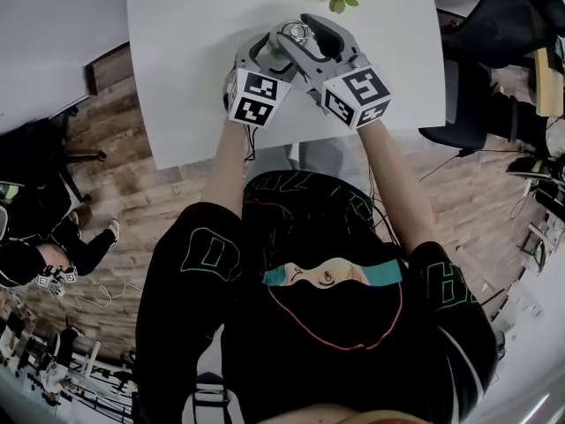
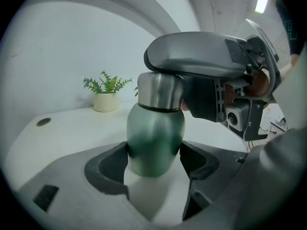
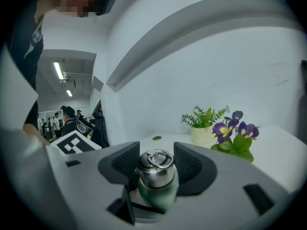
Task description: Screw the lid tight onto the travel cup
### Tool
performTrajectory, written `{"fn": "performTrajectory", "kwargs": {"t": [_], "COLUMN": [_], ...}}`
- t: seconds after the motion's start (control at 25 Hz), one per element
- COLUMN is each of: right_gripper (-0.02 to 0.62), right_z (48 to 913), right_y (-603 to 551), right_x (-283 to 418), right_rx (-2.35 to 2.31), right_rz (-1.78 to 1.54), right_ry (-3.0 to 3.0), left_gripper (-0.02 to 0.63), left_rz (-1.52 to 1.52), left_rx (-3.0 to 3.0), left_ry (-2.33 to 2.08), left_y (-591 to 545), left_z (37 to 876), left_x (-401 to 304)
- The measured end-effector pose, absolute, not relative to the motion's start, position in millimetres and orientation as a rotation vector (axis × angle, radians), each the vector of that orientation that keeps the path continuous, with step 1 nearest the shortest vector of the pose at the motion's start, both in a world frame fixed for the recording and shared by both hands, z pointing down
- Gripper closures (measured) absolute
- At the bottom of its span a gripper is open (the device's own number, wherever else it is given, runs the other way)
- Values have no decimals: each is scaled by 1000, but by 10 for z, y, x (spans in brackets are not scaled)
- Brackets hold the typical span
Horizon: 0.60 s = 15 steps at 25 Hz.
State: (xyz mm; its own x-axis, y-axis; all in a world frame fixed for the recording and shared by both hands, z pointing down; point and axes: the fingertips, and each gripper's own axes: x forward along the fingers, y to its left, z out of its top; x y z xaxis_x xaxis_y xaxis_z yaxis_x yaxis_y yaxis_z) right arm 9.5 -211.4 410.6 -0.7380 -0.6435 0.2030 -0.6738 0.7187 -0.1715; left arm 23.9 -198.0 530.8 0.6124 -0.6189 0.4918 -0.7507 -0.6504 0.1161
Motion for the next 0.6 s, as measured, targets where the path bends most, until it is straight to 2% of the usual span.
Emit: {"fn": "performTrajectory", "kwargs": {"t": [0.32,0.6], "right_gripper": [365,325], "right_z": [4174,4203], "right_y": [-2122,-2171], "right_x": [75,107], "right_rx": [1030,935], "right_rz": [376,343], "right_ry": [-2761,-2739], "left_gripper": [255,255], "left_rz": [670,600], "left_rx": [2543,2561], "left_ry": [-1142,-1234], "left_y": [-1951,-1882], "left_z": [5327,4957], "left_x": [210,54]}}
